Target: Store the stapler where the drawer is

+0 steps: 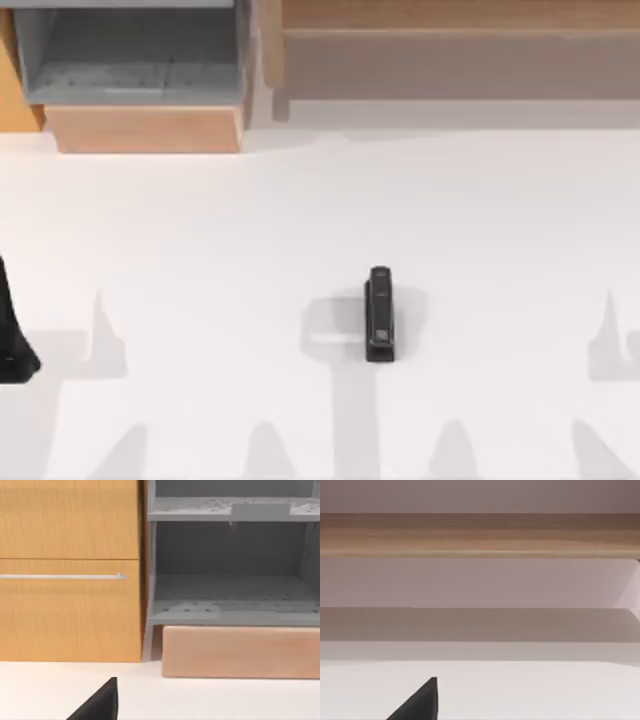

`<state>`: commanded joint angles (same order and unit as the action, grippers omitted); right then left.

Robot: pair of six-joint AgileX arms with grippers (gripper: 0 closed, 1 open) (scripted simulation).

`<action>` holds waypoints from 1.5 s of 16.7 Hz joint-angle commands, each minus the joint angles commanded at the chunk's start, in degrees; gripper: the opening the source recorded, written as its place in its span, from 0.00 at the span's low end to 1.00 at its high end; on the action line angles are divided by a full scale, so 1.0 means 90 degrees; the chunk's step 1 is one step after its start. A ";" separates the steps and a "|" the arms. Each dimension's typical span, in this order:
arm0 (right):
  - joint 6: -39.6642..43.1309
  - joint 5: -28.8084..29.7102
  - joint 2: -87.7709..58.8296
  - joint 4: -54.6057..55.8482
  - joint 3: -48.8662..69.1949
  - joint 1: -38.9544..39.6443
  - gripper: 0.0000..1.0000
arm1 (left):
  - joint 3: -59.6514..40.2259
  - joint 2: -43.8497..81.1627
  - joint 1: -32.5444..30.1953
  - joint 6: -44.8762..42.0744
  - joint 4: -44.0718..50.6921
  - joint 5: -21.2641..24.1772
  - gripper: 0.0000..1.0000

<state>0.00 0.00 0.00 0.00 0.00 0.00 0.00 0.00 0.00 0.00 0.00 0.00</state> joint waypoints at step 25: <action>0.0000 0.0000 0.0000 0.0000 0.0000 0.0000 1.00 | -0.4865 1.2382 0.2431 -0.8359 -0.5348 0.2325 1.00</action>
<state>0.00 0.00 0.00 0.00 0.00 0.00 -43.79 111.43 21.88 -75.23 -48.14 20.92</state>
